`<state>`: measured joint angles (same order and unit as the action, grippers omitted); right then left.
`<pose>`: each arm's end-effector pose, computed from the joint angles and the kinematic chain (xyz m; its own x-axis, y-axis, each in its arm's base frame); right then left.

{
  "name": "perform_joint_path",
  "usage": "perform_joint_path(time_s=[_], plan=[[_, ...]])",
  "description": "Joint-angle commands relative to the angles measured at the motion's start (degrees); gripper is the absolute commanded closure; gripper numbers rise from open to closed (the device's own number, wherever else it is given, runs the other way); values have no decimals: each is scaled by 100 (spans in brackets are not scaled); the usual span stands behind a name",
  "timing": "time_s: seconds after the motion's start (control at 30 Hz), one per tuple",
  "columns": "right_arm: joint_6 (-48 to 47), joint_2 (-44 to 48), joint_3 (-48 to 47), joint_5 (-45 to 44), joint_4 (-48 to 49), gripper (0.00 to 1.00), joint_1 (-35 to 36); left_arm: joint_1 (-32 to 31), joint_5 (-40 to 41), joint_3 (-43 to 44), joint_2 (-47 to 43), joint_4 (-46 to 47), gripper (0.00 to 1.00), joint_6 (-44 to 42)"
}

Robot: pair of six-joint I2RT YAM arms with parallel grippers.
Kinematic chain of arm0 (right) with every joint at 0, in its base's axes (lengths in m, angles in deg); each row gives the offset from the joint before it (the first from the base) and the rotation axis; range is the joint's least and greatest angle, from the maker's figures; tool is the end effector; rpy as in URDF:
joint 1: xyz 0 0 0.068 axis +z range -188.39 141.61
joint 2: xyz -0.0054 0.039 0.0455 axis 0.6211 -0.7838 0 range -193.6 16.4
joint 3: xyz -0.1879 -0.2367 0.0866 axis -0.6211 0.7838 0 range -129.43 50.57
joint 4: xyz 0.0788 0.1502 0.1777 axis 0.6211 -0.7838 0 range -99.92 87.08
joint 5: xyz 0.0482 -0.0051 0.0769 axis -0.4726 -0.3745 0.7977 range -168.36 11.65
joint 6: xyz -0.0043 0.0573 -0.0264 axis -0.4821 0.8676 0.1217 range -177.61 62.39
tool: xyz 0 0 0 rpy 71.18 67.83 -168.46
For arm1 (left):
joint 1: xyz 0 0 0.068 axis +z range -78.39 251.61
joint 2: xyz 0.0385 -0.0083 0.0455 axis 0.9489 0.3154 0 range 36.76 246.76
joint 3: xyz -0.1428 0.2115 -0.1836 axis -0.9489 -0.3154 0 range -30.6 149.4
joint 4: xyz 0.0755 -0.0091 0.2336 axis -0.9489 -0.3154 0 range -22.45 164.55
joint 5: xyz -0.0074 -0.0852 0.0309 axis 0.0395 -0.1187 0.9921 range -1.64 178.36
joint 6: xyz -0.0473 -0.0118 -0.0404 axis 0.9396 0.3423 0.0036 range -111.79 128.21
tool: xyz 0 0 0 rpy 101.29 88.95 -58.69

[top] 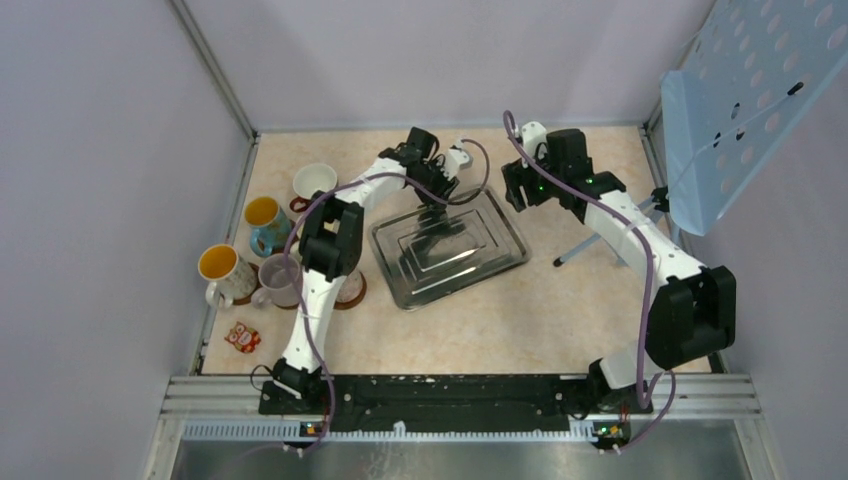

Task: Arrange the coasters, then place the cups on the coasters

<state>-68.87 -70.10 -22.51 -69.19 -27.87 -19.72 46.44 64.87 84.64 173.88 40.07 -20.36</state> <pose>0.3126 0.1138 0.3493 -0.4919 -0.3698 -0.7882 -0.5409 0.8392 -0.0562 0.4845 -0.2492 0.1941 -0.3795 0.6631 -0.6452 0.8784 0.4772 -0.0264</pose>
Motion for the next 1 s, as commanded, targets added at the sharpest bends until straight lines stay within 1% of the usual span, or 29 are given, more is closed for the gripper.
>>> perform_joint_path(time_s=[0.0,0.07,0.17,0.23,0.3,0.33,0.4,0.5,0.53,0.67,0.83,0.97], plan=[[131,320,76,87,99,35,-14,30,556,178,38,-89,60,419],[81,348,107,67,92,35,-22,30,710,25,-16,-52,65,627],[34,366,88,83,48,35,-18,30,914,-187,-128,-22,76,1008],[15,385,63,114,2,35,-15,33,1149,-269,-181,-90,85,1554],[11,411,60,154,-25,35,-21,30,1540,-291,-221,-230,96,2079],[11,427,65,174,-32,35,-12,31,1773,-375,-281,-230,100,2358],[17,452,63,210,-71,35,-17,30,2219,-627,-453,-142,100,2809],[41,473,81,248,-114,35,-20,30,2542,-858,-681,-138,100,3692],[49,468,76,258,-135,35,-18,30,2555,-896,-739,-172,100,3852],[59,503,31,232,-243,35,-17,45,2742,-1321,-1087,-261,100,4318],[72,631,112,260,-296,35,-20,65,3018,-2102,-1537,-339,100,5029],[101,646,157,296,-294,35,-21,69,3113,-2566,-1852,-362,100,5337]])
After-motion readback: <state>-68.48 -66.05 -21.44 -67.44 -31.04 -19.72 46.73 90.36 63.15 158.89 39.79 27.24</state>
